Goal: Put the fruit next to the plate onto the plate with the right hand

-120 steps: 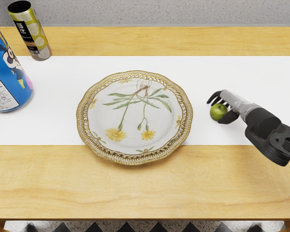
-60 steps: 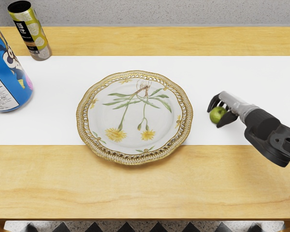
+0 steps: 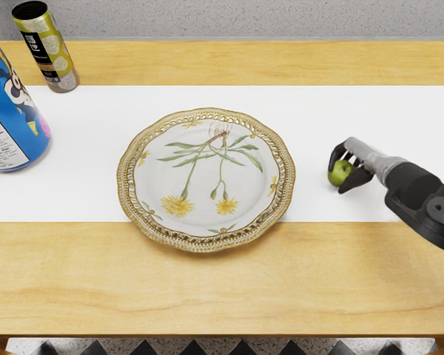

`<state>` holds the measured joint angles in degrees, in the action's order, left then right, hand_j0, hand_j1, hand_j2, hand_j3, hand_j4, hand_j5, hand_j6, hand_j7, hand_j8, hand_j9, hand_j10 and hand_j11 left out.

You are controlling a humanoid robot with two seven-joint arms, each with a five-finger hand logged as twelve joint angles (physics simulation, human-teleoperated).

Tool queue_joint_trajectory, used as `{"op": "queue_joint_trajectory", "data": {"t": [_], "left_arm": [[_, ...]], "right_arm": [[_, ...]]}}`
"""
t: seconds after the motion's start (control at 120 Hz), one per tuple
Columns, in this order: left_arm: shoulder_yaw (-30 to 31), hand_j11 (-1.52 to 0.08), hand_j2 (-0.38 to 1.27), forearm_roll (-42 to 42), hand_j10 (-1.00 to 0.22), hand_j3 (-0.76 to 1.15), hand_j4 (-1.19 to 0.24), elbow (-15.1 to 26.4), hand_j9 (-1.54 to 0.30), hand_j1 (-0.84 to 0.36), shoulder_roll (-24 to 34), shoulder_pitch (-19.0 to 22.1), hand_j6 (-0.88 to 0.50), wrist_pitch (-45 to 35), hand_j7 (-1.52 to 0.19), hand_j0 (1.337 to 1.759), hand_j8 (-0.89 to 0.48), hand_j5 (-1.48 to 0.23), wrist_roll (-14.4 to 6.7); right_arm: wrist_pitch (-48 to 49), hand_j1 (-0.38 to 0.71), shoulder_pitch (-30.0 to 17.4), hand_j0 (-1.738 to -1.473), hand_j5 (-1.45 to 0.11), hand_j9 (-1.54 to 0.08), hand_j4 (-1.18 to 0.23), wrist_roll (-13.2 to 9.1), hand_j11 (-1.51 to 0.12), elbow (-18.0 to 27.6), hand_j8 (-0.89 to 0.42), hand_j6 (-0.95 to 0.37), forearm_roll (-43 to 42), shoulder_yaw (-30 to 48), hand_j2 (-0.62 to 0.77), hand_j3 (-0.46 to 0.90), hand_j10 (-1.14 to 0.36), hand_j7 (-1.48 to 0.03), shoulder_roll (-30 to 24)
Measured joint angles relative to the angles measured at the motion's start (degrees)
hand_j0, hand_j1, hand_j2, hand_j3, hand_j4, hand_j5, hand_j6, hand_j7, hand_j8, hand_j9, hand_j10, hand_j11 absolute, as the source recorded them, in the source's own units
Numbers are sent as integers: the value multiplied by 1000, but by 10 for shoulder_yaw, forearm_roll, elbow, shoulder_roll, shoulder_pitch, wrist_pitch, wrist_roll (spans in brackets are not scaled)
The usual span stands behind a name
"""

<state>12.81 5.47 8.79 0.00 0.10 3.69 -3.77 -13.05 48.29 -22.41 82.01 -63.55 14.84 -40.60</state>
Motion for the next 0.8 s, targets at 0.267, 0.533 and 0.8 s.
{"op": "queue_joint_trajectory", "data": {"t": [0.267, 0.533, 0.8], "left_arm": [[0, -318, 49, 0, -245, 0, -245, 0, -318, 55, 0, 0, -245, 0, -318, 1658, -245, -318, 0], [0, -318, 49, 0, -245, 0, -245, 0, -318, 55, 0, 0, -245, 0, -318, 1658, -245, -318, 0], [0, -318, 49, 0, -245, 0, -245, 0, -318, 55, 0, 0, -245, 0, -318, 1658, -245, -318, 0]], "right_arm": [[142, 293, 44, -1650, -1216, -1192, -784, 0, -1198, 23, -269, -401, 153, 64, 292, 1, -521, -1117, -41], [240, 285, 67, -1649, -1231, -1195, -781, -2, -1198, 34, -273, -399, 228, 128, 276, 1, -524, -1124, -14], [247, 293, 99, -1650, -1246, -1209, -780, -10, -1209, 18, -269, -394, 215, 127, 297, 2, -520, -1131, 78]]}}
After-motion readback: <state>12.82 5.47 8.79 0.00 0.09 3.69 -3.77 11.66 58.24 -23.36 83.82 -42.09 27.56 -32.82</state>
